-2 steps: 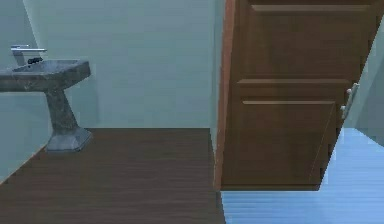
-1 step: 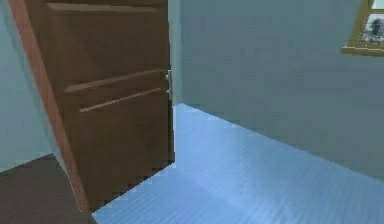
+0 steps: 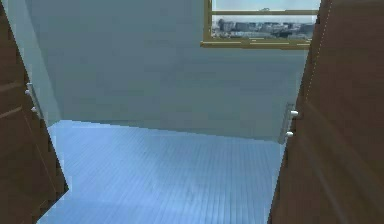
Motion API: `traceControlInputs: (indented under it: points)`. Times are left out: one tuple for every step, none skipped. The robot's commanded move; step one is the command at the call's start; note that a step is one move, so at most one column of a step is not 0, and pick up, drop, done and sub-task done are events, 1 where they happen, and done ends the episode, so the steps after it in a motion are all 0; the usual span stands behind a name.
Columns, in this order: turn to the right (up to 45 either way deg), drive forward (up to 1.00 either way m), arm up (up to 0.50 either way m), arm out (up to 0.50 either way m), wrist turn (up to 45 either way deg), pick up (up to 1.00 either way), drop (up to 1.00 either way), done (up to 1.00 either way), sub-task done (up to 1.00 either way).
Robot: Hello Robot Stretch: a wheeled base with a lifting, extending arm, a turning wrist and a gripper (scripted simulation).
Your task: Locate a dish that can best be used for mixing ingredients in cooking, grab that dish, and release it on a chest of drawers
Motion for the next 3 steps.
traceControlInputs:
  points:
    - [0.0,0.90,0.00,0.00,0.0,0.00,0.00,0.00,0.00]
    - [9.0,0.00,0.00,0.00,0.0,0.00,0.00,0.00,0.00]
    - [0.0,0.40,0.00,0.00,0.0,0.00,0.00,0.00,0.00]
